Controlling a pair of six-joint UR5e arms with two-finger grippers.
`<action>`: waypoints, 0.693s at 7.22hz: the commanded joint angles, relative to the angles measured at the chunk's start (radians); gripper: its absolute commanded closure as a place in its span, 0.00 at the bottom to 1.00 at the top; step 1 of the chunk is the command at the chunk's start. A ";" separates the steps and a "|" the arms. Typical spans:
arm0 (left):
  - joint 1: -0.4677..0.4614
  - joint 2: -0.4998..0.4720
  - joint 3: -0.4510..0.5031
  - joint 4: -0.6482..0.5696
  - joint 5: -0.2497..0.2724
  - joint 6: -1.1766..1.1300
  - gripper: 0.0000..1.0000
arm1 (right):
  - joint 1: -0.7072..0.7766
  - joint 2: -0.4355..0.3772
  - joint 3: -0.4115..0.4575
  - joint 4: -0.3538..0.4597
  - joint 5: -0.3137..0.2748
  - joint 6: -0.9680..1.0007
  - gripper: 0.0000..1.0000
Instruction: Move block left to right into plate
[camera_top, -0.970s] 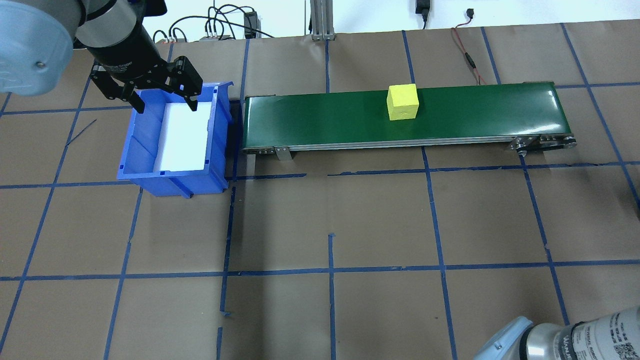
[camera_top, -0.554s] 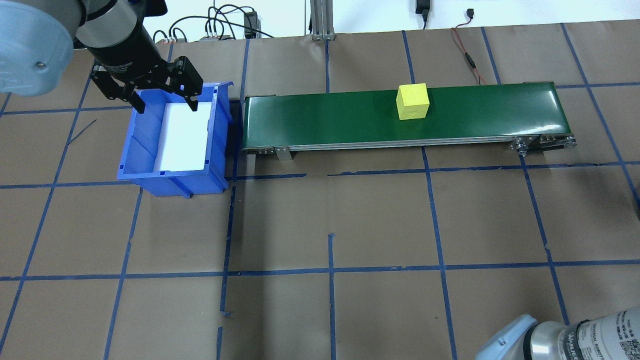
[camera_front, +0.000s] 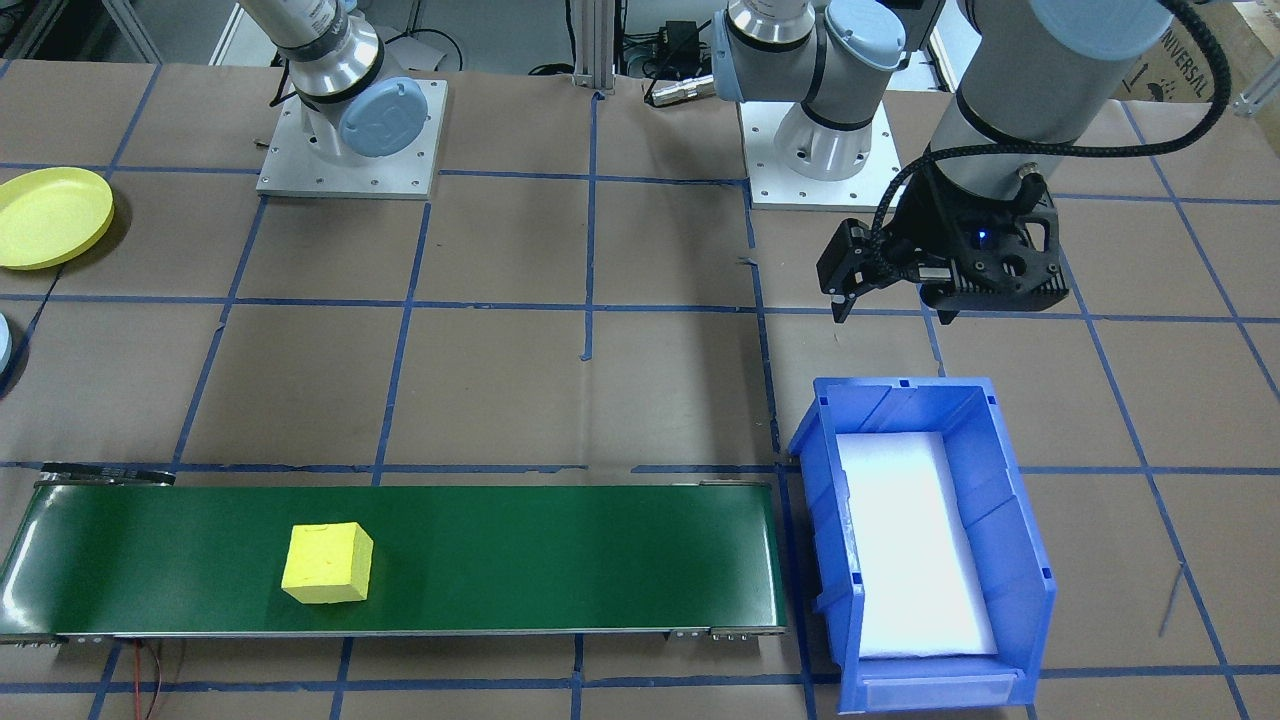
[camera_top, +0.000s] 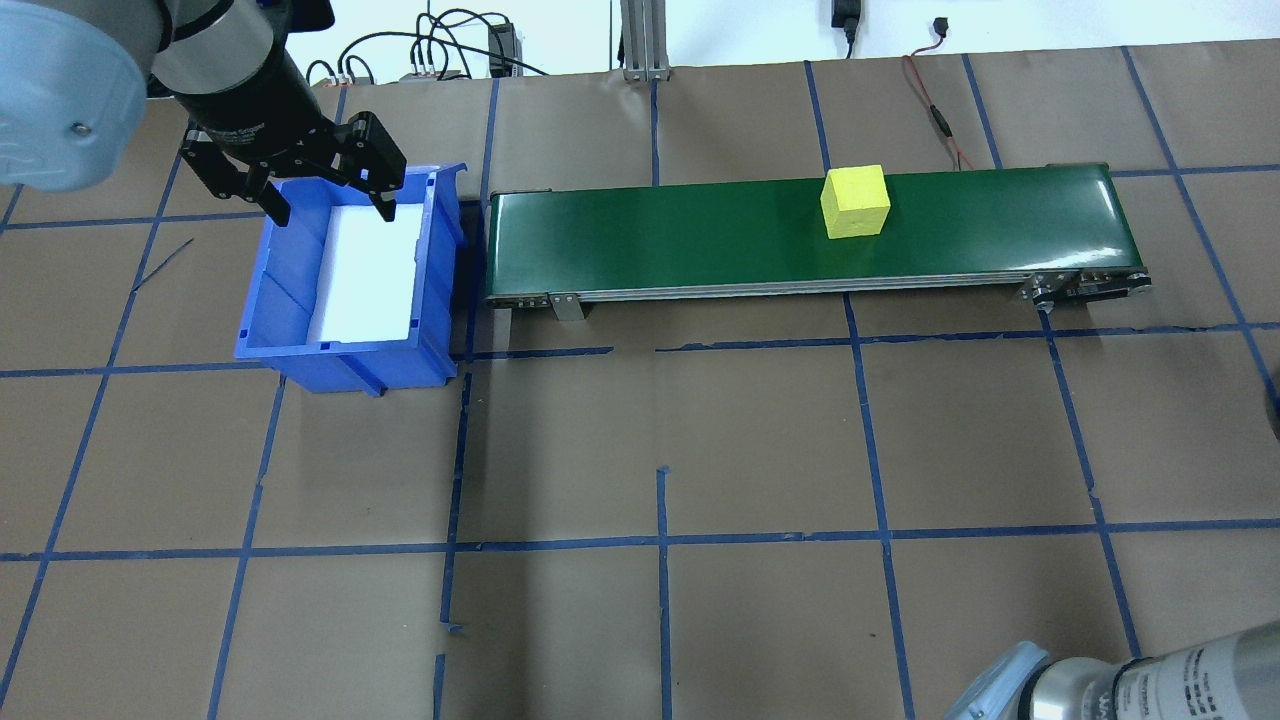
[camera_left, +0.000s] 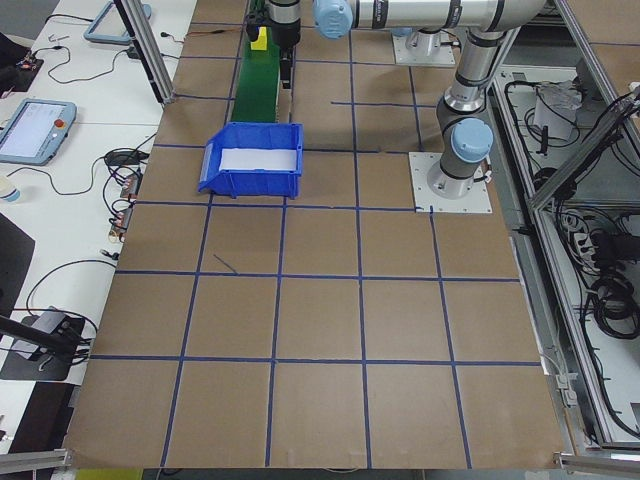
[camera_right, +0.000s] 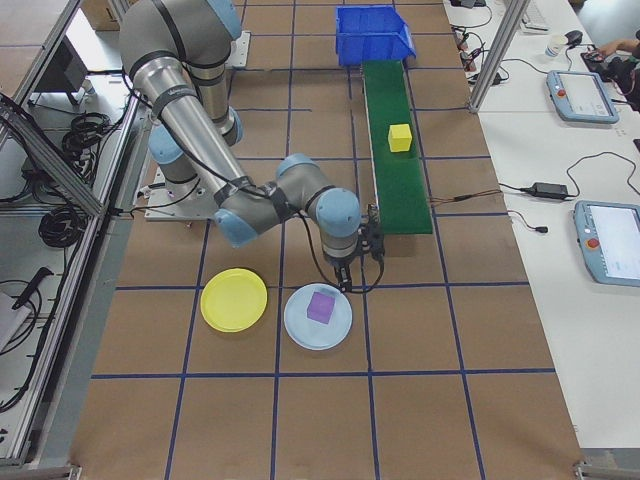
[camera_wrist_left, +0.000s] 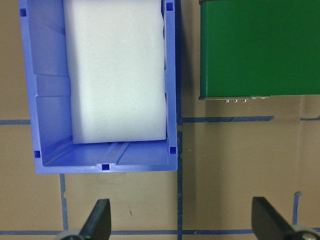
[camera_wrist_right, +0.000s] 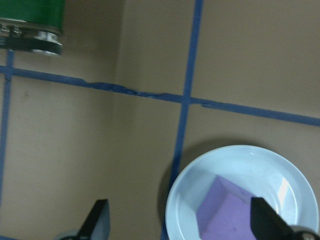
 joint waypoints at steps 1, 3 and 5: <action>-0.001 0.000 0.003 0.000 -0.001 -0.001 0.00 | 0.262 -0.020 -0.024 0.044 0.013 0.210 0.00; -0.001 0.000 0.003 0.000 0.000 0.000 0.00 | 0.407 0.006 -0.027 0.034 0.146 0.587 0.00; -0.001 0.000 0.003 0.000 0.000 -0.001 0.00 | 0.457 0.057 -0.067 -0.032 0.230 0.655 0.00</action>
